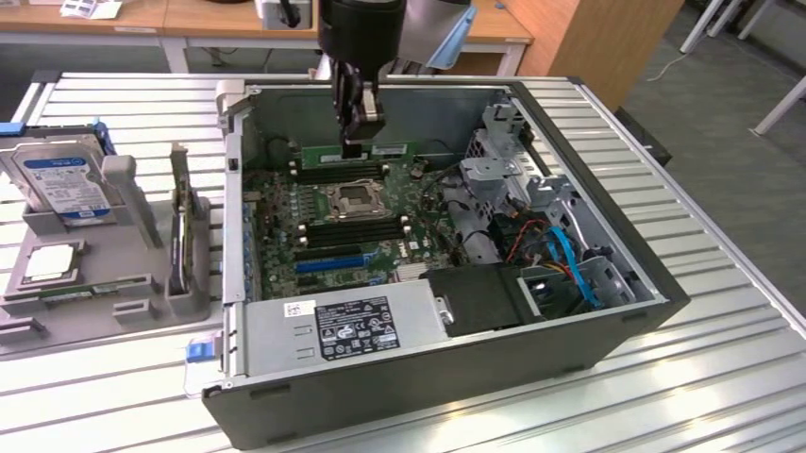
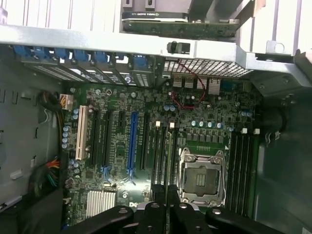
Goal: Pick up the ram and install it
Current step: 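Insert the ram into the slot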
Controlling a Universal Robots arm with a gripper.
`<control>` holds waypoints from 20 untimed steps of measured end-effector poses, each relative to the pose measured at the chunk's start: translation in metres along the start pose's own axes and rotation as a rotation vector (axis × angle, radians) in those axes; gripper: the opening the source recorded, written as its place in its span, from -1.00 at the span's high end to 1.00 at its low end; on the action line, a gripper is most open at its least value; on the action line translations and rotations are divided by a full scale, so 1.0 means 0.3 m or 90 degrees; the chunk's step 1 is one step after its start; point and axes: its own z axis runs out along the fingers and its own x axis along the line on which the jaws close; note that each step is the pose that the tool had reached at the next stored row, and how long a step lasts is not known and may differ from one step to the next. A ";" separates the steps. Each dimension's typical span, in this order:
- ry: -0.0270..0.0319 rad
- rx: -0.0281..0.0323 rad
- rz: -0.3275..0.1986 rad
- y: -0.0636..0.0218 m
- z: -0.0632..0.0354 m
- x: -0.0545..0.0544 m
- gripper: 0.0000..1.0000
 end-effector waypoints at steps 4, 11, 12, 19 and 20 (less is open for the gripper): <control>0.0001 0.0017 0.002 0.000 0.025 0.000 0.73; 0.0007 0.0038 0.005 -0.001 0.067 0.000 0.73; 0.0007 0.0041 0.006 -0.001 0.073 -0.001 0.73; 0.0013 0.0057 0.010 -0.001 0.115 -0.001 0.73; 0.0013 0.0060 0.010 -0.001 0.122 -0.001 0.73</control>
